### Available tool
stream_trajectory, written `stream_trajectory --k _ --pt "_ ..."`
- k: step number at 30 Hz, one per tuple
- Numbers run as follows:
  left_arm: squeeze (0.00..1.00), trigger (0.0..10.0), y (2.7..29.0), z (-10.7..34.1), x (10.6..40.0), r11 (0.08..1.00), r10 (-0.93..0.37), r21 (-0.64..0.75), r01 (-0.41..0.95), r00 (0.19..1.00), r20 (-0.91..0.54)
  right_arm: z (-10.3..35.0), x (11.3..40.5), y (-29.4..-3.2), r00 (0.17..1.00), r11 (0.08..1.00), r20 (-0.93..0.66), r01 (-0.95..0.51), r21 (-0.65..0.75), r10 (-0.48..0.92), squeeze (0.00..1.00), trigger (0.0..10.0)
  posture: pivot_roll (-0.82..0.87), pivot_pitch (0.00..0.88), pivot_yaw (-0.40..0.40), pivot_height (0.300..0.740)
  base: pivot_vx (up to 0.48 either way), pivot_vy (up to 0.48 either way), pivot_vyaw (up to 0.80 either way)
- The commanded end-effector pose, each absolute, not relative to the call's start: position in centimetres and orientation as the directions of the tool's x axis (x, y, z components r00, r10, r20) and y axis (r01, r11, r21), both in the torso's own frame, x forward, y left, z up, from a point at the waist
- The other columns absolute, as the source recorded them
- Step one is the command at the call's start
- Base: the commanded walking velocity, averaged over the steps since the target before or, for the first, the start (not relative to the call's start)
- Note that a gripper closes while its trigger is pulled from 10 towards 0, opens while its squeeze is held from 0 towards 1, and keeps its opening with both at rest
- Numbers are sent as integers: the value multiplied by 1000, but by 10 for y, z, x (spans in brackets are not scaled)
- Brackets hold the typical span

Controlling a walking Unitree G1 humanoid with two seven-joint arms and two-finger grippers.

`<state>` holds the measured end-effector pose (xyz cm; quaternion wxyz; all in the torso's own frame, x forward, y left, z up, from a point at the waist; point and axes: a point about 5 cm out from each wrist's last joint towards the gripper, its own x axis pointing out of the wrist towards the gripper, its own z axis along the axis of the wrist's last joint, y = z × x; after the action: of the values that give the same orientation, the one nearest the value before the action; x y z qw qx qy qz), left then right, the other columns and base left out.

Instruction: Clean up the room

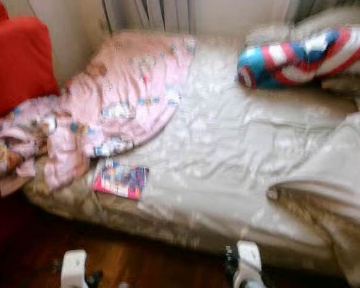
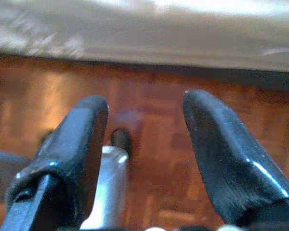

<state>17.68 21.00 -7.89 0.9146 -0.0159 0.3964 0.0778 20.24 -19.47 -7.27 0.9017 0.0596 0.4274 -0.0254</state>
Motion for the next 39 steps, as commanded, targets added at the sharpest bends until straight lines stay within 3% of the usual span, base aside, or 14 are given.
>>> stream_trajectory --k 1,6,30,39 --pt "0 10000 213 -81 172 987 137 45 -155 659 -739 -80 191 -189 599 989 -800 106 103 19 0 10000 51 162 -20 740 0 -337 -750" --pt "0 10000 213 -81 172 987 138 44 -157 660 -738 -80 191 -189 601 989 -799 106 101 17 0 10000 51 171 -22 740 0 -335 -705" --pt "0 10000 212 -81 171 988 131 46 -145 657 -742 -81 189 -189 604 989 -797 105 101 17 0 10000 55 144 -21 740 0 -330 0" --pt "0 10000 213 -81 171 987 133 40 -154 658 -741 -81 188 -189 603 990 -797 103 101 19 0 10000 54 147 -20 740 0 0 0"
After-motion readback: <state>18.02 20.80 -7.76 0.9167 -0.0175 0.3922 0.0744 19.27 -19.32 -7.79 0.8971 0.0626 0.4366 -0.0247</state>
